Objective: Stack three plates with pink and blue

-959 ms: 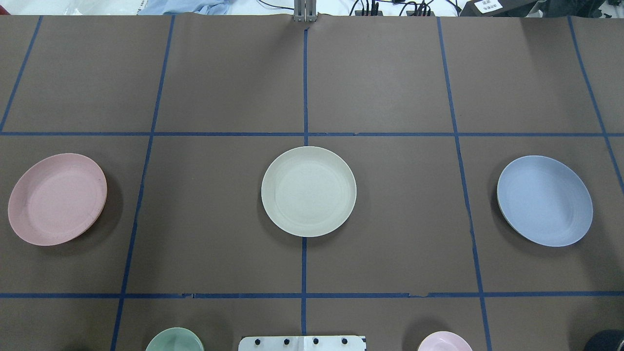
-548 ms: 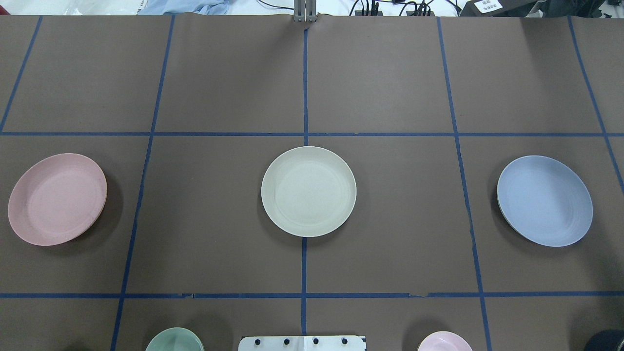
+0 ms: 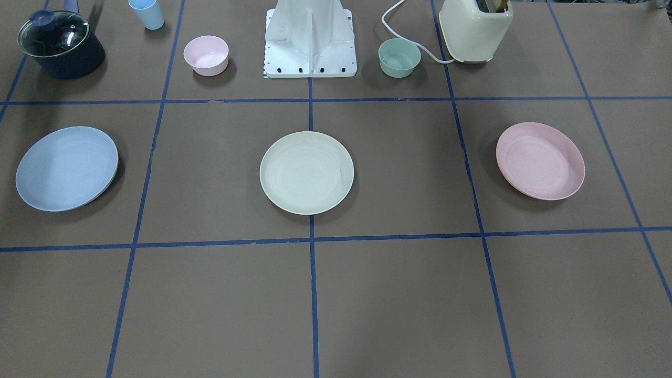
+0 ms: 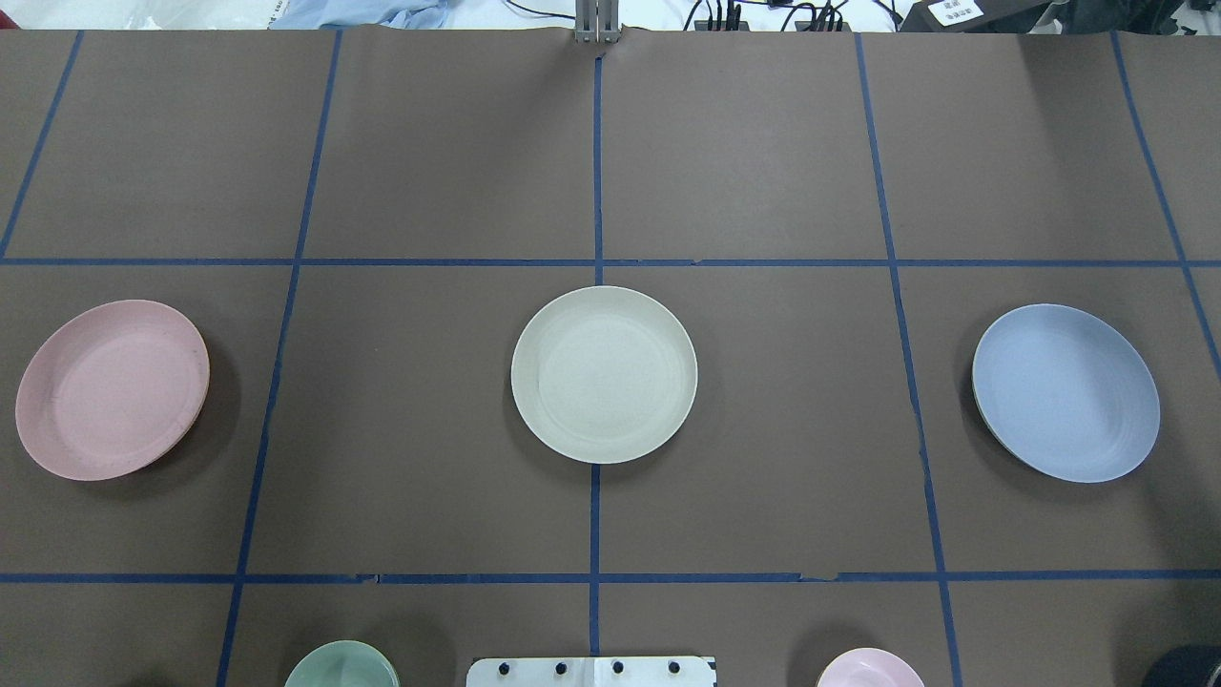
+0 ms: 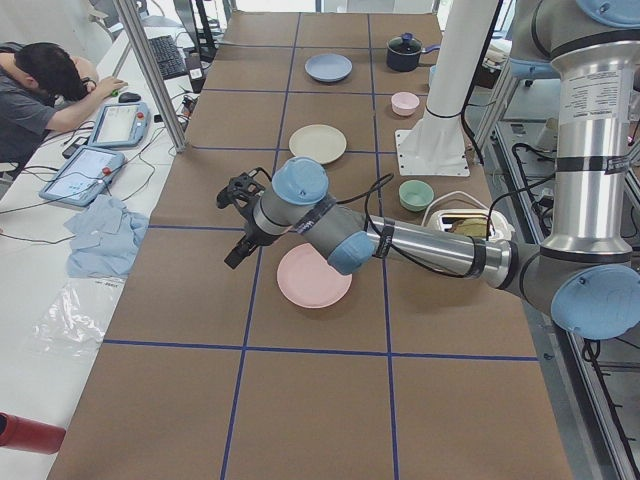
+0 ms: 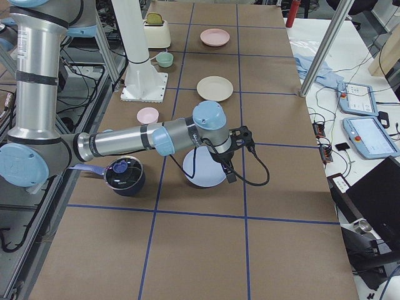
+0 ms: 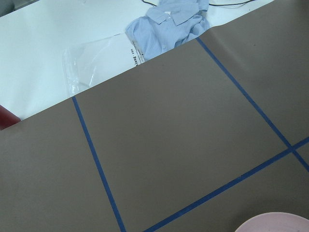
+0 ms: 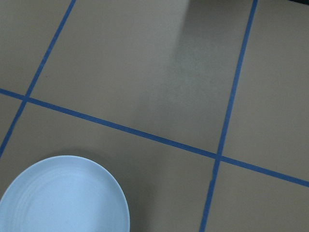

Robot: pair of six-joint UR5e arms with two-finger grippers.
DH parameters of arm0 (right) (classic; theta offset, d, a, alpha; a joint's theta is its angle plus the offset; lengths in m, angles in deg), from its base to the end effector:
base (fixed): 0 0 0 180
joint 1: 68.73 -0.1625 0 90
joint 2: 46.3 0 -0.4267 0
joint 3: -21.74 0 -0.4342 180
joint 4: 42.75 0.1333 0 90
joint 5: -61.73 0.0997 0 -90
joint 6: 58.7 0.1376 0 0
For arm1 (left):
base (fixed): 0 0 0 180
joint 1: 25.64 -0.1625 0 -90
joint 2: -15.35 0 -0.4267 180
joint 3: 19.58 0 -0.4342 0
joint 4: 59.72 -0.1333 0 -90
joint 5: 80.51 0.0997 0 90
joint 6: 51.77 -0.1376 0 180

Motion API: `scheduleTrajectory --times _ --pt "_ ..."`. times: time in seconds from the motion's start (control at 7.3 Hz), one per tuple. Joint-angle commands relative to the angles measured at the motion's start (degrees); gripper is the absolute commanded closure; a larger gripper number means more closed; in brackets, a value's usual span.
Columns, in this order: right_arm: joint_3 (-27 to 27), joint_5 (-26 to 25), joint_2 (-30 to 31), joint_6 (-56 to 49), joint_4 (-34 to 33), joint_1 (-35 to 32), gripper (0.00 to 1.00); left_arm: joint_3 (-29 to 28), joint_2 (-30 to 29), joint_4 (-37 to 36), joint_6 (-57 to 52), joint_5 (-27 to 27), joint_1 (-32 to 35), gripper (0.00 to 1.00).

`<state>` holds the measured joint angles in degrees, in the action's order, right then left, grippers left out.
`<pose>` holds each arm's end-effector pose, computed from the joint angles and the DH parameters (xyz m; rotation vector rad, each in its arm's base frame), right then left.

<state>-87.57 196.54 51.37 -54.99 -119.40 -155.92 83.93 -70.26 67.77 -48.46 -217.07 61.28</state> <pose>0.0118 -0.5011 0.5441 0.3691 -0.7915 -0.1558 -0.0047 -0.5343 0.5117 0.7233 0.8078 0.3265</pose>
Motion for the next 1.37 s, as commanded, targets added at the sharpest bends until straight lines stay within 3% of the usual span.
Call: scheduleTrajectory --times 0.0,0.27,0.55,0.82,1.23 --pt "0.41 -3.21 0.59 18.87 11.63 8.93 0.0 -2.95 2.47 8.54 9.61 1.54 -9.79 0.0" --pt "0.41 -7.11 1.73 26.78 17.66 13.79 0.0 -7.67 5.79 22.11 22.72 10.56 -18.06 0.0" --pt "0.41 -7.2 1.74 26.79 17.76 13.8 0.0 -18.91 5.9 37.85 32.75 17.52 -23.52 0.0" --pt "0.41 -7.2 1.74 26.79 17.76 13.8 0.0 -20.54 5.98 41.17 40.86 22.37 -30.73 0.02" --pt "0.32 -7.2 1.82 26.79 17.94 13.8 0.0 -22.82 7.74 42.66 40.89 25.64 -32.77 0.15"
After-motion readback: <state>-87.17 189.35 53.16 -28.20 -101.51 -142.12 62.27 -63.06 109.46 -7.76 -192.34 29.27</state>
